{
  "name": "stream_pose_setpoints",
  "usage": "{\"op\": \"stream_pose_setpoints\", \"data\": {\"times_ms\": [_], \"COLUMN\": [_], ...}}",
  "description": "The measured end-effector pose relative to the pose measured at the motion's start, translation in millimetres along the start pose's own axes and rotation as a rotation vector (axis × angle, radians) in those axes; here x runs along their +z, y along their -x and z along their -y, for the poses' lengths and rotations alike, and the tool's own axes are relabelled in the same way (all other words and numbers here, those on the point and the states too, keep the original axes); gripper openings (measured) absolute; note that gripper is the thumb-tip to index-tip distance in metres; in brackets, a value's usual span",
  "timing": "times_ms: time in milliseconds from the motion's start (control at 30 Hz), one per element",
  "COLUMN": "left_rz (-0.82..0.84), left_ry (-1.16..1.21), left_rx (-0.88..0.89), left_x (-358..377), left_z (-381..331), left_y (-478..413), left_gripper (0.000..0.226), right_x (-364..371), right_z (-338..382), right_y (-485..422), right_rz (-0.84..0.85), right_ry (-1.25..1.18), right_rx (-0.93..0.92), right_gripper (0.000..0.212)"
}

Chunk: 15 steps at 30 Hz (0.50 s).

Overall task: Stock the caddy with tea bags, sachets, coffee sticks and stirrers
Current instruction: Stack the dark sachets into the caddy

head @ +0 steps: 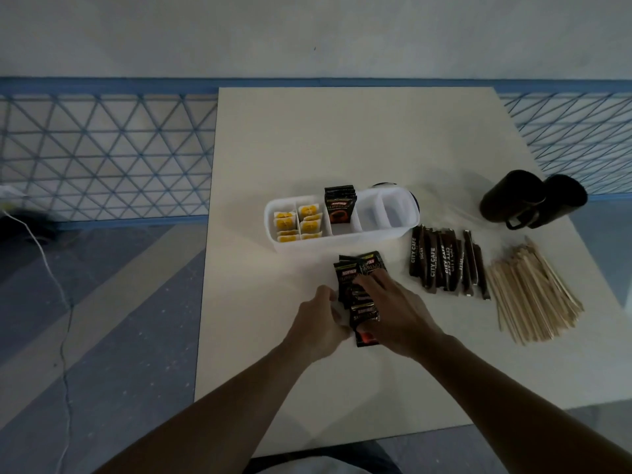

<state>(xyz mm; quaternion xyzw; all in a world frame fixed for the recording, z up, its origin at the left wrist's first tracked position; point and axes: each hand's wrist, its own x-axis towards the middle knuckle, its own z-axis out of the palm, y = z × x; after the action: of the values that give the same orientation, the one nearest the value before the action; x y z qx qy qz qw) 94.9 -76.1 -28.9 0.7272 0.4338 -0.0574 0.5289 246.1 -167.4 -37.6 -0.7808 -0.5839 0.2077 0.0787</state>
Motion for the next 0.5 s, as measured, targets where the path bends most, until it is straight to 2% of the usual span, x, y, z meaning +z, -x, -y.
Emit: {"op": "stream_pose_setpoints", "data": {"times_ms": [133,233,333,500], "left_rz": [-0.002,0.011,0.036,0.106], "left_ry": [-0.009,-0.029,-0.053,-0.045], "left_rx": [0.002,-0.006,0.031,0.09], "left_x": [-1,-5,-12,-25], "left_z": [-3,-7,-13,-30], "left_y": [4,5,6,2], "left_gripper": [0.056,0.053,0.052,0.049], "right_x": [1,-9,-23,-49], "right_z": [-1,-2,-2,3], "right_y": [0,-4,-11,-25], "right_rz": [-0.004,-0.002,0.07,0.149], "right_ry": [-0.012,-0.024,-0.127,-0.261], "right_rx": [0.014,0.024,0.052,0.144], "right_gripper": [0.048,0.039,0.028,0.022]}}
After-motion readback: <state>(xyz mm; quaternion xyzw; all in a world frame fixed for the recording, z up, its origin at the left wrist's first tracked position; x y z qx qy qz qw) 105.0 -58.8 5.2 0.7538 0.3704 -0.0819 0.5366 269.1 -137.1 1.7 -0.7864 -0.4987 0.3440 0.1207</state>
